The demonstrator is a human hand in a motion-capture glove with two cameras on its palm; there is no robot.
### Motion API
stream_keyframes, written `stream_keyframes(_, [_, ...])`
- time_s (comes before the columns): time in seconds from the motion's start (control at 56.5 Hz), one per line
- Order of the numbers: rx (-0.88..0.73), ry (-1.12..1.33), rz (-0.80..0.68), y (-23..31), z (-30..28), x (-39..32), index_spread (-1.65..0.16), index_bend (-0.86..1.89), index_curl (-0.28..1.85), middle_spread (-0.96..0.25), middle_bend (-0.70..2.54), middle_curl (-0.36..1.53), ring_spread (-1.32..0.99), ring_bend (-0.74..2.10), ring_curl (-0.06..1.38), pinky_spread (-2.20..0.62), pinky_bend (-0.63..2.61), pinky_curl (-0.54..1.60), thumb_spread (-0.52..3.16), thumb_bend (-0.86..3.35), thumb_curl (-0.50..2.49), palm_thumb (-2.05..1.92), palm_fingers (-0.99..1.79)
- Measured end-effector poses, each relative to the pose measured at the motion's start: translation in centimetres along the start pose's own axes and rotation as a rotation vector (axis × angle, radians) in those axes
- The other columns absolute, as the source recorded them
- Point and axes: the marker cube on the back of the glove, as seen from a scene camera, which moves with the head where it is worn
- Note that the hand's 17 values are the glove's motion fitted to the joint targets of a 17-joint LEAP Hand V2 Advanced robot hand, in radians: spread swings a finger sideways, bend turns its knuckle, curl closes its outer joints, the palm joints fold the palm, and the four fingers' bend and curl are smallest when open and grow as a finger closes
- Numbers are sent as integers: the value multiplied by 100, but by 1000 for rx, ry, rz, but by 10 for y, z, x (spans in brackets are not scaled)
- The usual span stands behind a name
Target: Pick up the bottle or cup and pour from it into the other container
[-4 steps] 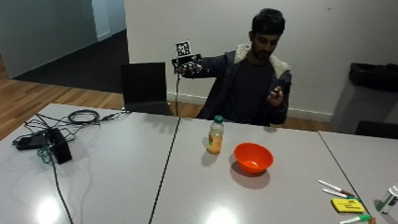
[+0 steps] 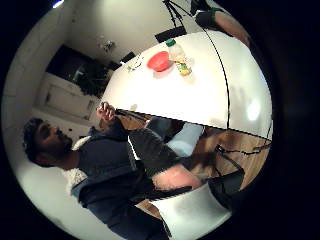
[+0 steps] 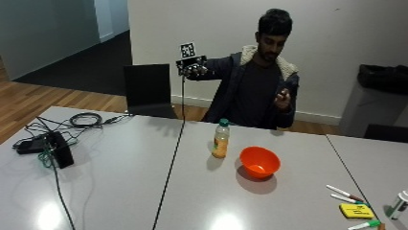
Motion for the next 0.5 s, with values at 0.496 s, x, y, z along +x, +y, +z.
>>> stream_keyframes(0.496, [68, -58, 180, 32, -17, 1, -40, 19, 31, -12, 23, 26, 14, 18, 16, 37, 28, 17, 96, -3, 27, 27, 51])
